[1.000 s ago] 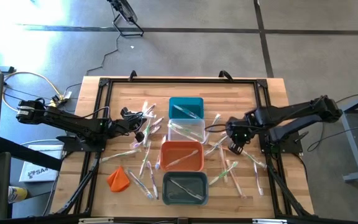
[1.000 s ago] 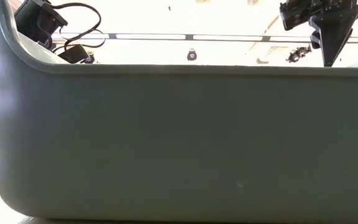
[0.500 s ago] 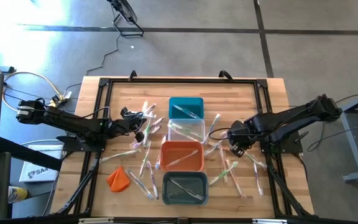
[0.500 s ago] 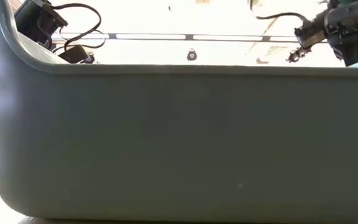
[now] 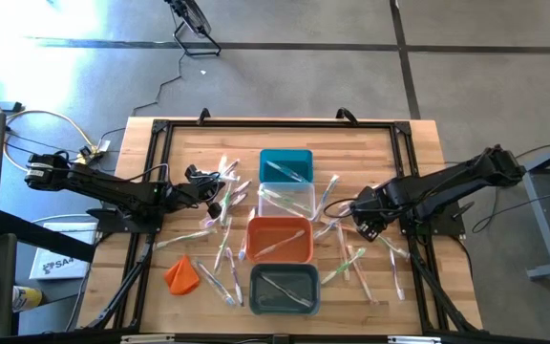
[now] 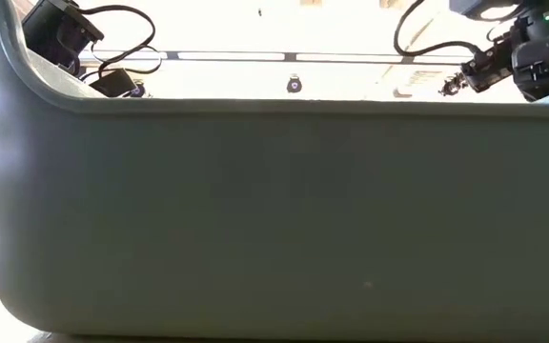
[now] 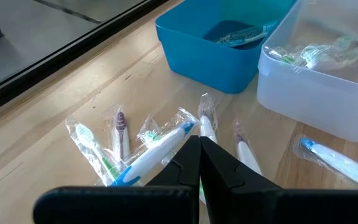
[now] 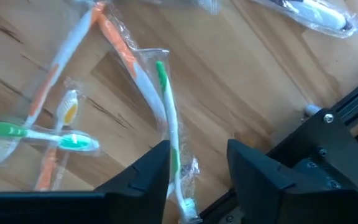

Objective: Pick & Place Toothbrushes
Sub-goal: Put the green toothbrush into the transparent bin

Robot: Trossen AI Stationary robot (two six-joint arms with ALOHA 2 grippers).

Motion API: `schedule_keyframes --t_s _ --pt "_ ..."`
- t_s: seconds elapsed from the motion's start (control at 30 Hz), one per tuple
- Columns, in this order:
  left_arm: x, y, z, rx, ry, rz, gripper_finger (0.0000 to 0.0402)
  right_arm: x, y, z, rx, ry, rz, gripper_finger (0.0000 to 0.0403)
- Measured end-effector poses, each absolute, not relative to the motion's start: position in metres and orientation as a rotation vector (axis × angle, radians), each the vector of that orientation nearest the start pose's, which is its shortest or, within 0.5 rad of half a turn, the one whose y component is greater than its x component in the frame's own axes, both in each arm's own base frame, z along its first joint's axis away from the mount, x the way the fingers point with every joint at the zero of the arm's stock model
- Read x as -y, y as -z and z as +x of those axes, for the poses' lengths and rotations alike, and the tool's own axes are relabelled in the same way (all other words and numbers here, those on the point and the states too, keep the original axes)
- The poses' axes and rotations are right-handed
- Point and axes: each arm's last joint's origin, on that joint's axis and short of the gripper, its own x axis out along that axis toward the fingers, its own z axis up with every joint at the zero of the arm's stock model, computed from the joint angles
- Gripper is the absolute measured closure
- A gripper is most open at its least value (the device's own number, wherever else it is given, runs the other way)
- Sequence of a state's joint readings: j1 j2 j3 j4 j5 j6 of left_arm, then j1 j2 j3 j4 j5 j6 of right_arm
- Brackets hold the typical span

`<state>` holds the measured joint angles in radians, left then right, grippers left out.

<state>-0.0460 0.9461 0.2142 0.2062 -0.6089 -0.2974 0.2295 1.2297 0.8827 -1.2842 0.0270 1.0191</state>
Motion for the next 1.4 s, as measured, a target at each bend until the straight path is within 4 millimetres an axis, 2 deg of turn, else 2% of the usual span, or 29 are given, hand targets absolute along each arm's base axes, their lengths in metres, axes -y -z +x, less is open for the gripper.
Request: schedule_keyframes --t_s 0.43,0.63,0.93,1.13,1.4 --pt "-0.009 -0.153 0.168 -0.417 -0.618 -0.112 0.0401 -0.044 -0.229 0.171 -1.506 0.702 0.625 0.0253" --pt "-0.009 -0.153 0.168 -0.389 -0.637 -0.197 0.0401 -0.045 -0.229 0.171 -1.504 0.698 0.613 0.0249" --pt "-0.009 -0.153 0.168 -0.386 -0.639 -0.208 0.0401 -0.033 -0.229 0.174 -1.498 0.723 0.633 0.0249" --pt "-0.009 -0.153 0.168 -0.386 -0.639 -0.208 0.0401 -0.029 -0.229 0.174 -1.496 0.701 0.573 0.0249" --pt "-0.009 -0.153 0.168 -0.385 -0.639 -0.209 0.0401 -0.028 -0.198 0.158 -1.621 0.736 0.586 0.0249"
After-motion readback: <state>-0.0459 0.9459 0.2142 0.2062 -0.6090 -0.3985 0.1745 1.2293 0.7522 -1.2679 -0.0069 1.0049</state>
